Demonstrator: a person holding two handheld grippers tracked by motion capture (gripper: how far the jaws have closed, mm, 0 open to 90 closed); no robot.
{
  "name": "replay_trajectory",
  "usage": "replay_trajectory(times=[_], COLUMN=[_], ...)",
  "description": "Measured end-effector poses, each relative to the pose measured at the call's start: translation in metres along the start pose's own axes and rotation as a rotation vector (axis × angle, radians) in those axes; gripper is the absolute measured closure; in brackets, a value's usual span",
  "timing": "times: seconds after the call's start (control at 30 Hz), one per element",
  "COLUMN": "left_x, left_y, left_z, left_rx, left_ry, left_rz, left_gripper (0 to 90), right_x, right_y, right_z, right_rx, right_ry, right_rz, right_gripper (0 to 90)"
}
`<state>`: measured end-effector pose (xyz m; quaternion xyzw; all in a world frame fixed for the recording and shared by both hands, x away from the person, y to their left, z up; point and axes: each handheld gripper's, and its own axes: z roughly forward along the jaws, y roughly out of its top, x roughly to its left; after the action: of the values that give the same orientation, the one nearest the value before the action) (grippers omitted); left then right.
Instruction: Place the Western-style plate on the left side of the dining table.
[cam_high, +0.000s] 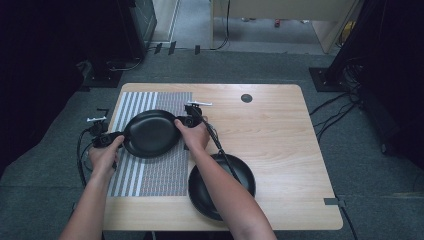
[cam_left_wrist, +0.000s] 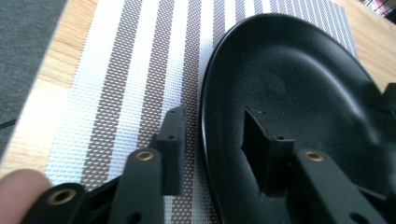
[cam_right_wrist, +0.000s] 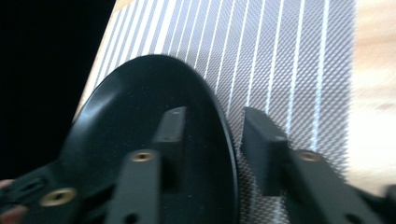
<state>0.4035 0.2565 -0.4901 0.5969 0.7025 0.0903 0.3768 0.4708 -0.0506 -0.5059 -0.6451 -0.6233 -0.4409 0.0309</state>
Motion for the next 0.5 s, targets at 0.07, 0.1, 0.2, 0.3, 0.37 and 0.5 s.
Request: replay_trajectory(times=[0.07,0.1,0.2,0.3,0.37,0.5], left_x=[0.0,-0.001,-0.003,-0.006,-0.008,-0.016], left_y=[-0.002,-0.003,-0.007,-0.011,-0.014,-0.018], left_z=[-0.004,-0.006,-0.011,-0.017,-0.022,-0.031], left_rx=[-0.014,-0.013,-0.017,-0.052,-0.079,-0.11], left_ry=[0.014,0.017,0.022,0.014,0.003,0.0], left_rz=[0.001,0.01,0.033,0.052,0.057,0.092], left_gripper=[54.1,50.4,41.5,39.2,38.2,31.7], right_x=[0.0,-0.001,-0.005,-0.008,-0.008,-0.005], right_y=[0.0,0.0,0.001,0.002,0.003,0.002], right_z=[-0.005,-0.008,-0.016,-0.025,-0.032,-0.045], right_rx=[-0.022,-0.031,-0.05,-0.071,-0.068,-0.058], right_ry=[-0.014,-0.016,0.011,0.025,0.043,0.057], right_rz=[-0.026,-0.039,-0.082,-0.112,-0.124,-0.172], right_gripper=[51.7,50.3,48.3,45.4,43.0,38.4])
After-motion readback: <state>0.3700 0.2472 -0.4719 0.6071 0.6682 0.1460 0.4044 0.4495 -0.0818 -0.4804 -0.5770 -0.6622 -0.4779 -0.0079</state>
